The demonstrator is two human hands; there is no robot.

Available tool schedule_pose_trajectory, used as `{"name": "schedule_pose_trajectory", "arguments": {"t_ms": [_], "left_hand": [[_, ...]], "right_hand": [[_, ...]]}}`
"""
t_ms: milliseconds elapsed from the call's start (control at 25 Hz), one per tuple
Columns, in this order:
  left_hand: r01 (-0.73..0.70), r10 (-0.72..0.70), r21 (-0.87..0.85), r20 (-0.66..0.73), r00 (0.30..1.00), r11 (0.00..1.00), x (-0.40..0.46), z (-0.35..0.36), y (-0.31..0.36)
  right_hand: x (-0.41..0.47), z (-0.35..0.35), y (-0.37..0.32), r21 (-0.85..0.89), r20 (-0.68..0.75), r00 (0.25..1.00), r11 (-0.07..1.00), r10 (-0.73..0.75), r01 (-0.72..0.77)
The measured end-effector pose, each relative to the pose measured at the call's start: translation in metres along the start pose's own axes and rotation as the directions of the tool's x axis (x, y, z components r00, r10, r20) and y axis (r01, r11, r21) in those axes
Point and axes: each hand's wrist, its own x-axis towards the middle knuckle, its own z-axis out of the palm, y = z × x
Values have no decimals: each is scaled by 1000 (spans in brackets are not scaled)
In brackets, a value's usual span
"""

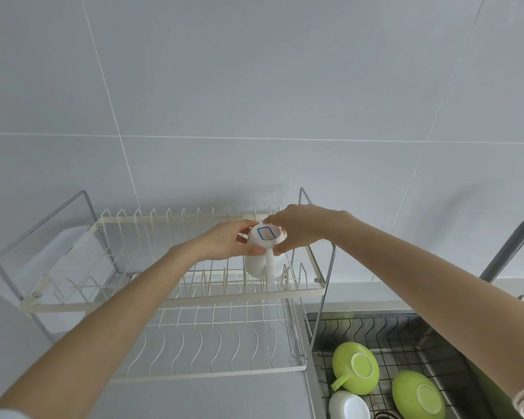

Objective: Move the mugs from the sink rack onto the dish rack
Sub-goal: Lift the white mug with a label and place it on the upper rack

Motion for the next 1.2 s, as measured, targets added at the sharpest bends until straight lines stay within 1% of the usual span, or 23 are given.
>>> {"name": "schedule_pose_trajectory", "arguments": {"t_ms": [80,200,320,400,520,600,720,800,880,1000,1200], "left_hand": [[11,-11,2,-7,1000,1000,-1,1,0],[32,-33,32,23,999,999,-2,-1,3],[56,-59,116,25,998,992,-6,-8,8],[62,-56,222,-35,998,973,-12,-13,16],[33,33,414,-150,988,910,-28,-15,38],[13,107,517,-201,974,856,-41,-14,55],[-30,218,592,-249,944,805,-58,-8,81],[-54,262,598,-266,928,799,-67,1,98],[-74,266,597,-240,934,799,-73,13,116],[-70,260,650,-201,944,757,-75,36,137],[-47,227,706,-164,960,707,-71,72,168]], "right_hand": [[0,0,-1,-24,4,1000,1000,0,0],[0,0,-1,-68,23,1000,998,15,-13],[-9,-7,0,-116,14,1000,993,25,-23],[-20,-11,3,-110,-28,999,994,15,-18],[-44,-14,8,-63,-138,990,998,-4,-5],[-63,-13,11,-40,-213,977,999,-2,-7],[-94,-7,18,-12,-303,952,999,39,-45],[-115,-1,22,4,-342,937,997,71,-74],[-136,6,28,13,-366,926,995,95,-97],[-163,19,39,-26,-368,923,991,113,-132],[-198,43,72,-55,-301,937,978,176,-202]]}}
